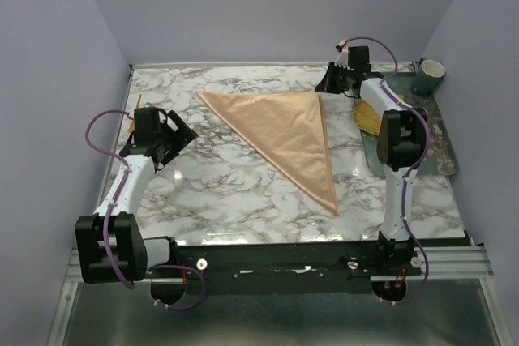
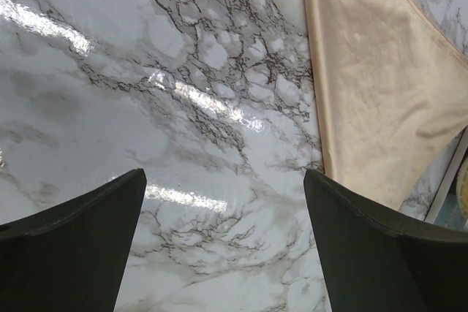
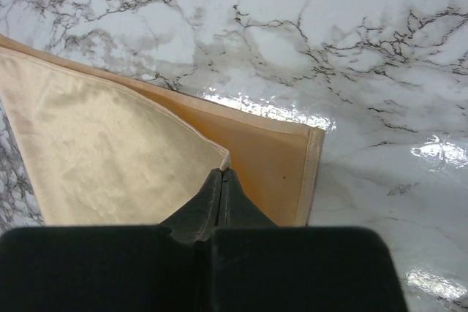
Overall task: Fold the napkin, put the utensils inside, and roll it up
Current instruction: Fold the napkin
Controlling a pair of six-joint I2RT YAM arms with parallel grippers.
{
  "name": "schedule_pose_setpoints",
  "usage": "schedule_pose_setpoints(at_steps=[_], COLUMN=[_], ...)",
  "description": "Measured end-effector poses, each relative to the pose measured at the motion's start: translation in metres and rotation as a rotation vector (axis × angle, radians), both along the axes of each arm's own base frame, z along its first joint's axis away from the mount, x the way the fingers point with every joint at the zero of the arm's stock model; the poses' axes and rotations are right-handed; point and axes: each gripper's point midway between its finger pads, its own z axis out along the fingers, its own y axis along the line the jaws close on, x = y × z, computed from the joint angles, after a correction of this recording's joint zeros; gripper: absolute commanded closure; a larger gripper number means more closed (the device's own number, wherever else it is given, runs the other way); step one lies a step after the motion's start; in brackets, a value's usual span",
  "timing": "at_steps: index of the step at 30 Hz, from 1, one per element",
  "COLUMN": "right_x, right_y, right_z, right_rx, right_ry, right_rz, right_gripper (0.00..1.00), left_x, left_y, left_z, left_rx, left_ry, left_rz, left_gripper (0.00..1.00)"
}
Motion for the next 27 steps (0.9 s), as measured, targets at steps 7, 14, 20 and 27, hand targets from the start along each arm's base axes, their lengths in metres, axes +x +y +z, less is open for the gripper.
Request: schedule_pose_setpoints(at_steps=[7,14,20,27], right_x=[0.001,0.010,0.011,0.011], right_y=[-0.007,-0.009,-0.012,-0.012], right_z=[0.000,-0.002,-0.011,-0.009], right_rx=[0.005,0.013,0.015,0.017], right_ry=[0.007,0.012,0.039,0.046], right_rz=[-0.018,-0.029,-0.038,-0.041], right_gripper=[1.00,0.99,0.98,0.91], left_x=[0.000,0.000,0.000,0.006], left_y=[-0.001,-0.002,-0.002,-0.004], left_z=[-0.001,-0.001,-0.003,0.001], left_rx=[-0.002,-0.002,-0.003,-0.003], left_ry=[0.005,0.005,0.008,-0.002], left_rz=[-0.002,-0.005,-0.004,-0.010], left_gripper=[0.02,0.02,0.02,0.02])
